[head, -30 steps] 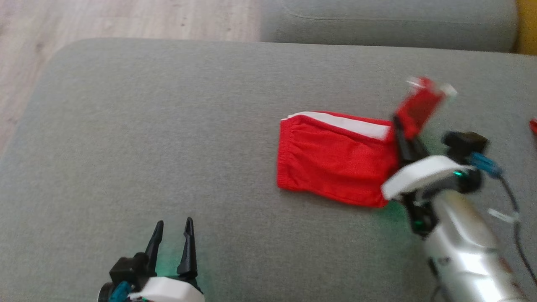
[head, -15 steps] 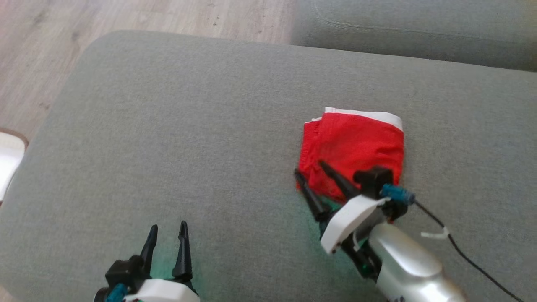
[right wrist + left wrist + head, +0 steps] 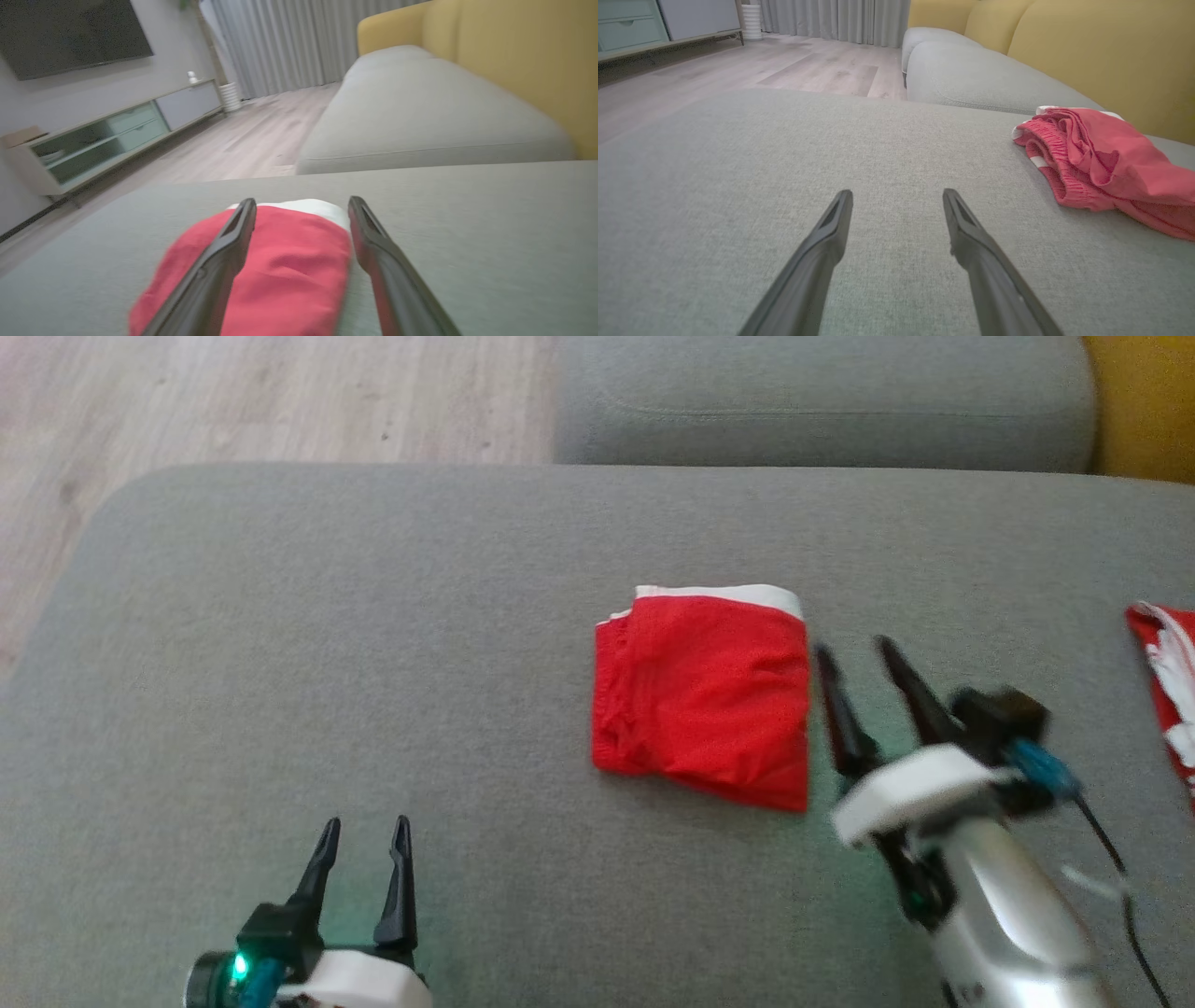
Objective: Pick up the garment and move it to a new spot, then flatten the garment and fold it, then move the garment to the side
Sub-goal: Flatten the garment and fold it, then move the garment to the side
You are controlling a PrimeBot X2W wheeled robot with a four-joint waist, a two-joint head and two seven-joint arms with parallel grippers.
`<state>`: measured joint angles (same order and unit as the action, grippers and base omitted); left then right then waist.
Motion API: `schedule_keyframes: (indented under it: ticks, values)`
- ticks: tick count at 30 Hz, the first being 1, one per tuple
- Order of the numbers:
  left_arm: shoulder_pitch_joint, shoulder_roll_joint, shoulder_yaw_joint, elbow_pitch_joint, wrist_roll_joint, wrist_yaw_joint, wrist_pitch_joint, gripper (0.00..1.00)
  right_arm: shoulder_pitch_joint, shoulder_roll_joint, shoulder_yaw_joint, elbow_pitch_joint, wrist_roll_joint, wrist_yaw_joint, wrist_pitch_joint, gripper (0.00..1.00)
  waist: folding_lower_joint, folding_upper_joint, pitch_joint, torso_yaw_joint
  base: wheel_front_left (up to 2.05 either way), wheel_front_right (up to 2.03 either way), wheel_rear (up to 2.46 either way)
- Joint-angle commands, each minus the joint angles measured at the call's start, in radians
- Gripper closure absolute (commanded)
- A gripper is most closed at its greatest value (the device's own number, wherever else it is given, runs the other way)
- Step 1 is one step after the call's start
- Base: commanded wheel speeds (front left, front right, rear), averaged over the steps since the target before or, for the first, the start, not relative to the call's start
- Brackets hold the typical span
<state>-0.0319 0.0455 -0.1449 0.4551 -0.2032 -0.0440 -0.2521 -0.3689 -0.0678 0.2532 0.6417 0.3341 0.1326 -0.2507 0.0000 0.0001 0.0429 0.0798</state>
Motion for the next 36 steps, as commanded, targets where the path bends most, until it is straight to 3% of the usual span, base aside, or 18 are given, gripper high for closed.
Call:
schedule_keyframes:
  ticks: [1,4,7,19,29,36]
  values:
    - [-0.029,0.019,0.038,-0.036,0.030,0.002,-0.010,0.00,0.031,0.013,-0.030,-0.043,-0.044,-0.002,-0.011,0.00,0.0000,-0.0001,-0.013,-0.020,0.00,0.00,0.00]
    - [-0.013,0.023,0.042,-0.044,0.074,0.007,-0.010,0.00,0.093,0.016,-0.146,-0.077,-0.125,-0.002,-0.011,0.00,0.0000,-0.0001,-0.029,-0.042,0.00,0.00,0.00]
    - [0.010,0.021,0.043,-0.055,0.105,0.016,-0.010,0.00,0.150,0.017,-0.190,-0.103,-0.158,-0.002,-0.011,0.00,0.0000,-0.0001,-0.036,-0.064,0.00,0.00,0.00]
    - [0.046,0.008,0.020,-0.086,0.120,0.042,-0.010,0.00,0.238,0.017,-0.193,-0.121,-0.173,-0.002,-0.011,0.00,0.0000,-0.0001,-0.031,-0.098,0.00,0.00,0.00]
    - [-0.004,0.005,-0.056,-0.080,0.115,0.017,-0.010,0.00,0.055,0.017,-0.081,0.008,-0.110,-0.002,-0.011,0.00,0.0000,-0.0001,0.056,0.009,0.00,0.00,0.00]
    - [-0.024,0.005,-0.101,-0.066,0.088,0.025,-0.010,0.00,-0.101,0.017,-0.141,0.212,-0.102,-0.002,0.002,0.00,0.0000,-0.0001,0.112,0.108,0.00,0.00,0.00]
